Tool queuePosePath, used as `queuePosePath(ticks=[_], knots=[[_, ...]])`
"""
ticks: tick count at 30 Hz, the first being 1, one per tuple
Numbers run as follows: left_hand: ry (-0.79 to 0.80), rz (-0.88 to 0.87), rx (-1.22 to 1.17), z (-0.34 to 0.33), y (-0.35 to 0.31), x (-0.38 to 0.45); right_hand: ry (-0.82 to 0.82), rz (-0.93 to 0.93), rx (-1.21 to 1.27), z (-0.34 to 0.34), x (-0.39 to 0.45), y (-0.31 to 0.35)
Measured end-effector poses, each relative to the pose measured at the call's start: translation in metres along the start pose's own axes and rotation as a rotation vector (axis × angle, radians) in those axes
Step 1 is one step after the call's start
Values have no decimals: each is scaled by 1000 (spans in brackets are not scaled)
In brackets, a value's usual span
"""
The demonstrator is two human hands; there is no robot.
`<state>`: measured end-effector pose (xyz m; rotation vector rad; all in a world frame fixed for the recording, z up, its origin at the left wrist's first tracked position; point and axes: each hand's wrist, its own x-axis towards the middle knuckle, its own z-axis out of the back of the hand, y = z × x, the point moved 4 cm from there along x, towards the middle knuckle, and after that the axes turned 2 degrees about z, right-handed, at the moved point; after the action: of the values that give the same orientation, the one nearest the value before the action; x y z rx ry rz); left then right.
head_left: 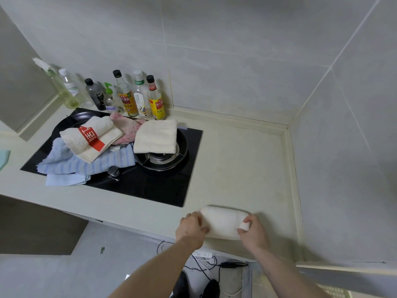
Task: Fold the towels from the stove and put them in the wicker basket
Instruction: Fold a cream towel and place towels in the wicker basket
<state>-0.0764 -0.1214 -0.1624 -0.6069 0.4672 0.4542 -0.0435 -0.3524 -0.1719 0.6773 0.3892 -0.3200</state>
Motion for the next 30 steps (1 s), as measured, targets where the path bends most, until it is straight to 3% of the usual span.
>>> queuePosePath(ticks=[8, 18, 23, 30], knots=[[82, 94, -80, -4, 5, 5, 15, -87, 131, -5, 3, -7], [143, 197, -224, -7, 6, -6, 350, -167, 157, -3, 13, -11], [-7, 225, -453, 2, 29, -28, 463, -105, 216, -5, 18, 6], [-240, 301, -1062, 66, 93, -82, 610, 144, 284, -34, -18, 138]])
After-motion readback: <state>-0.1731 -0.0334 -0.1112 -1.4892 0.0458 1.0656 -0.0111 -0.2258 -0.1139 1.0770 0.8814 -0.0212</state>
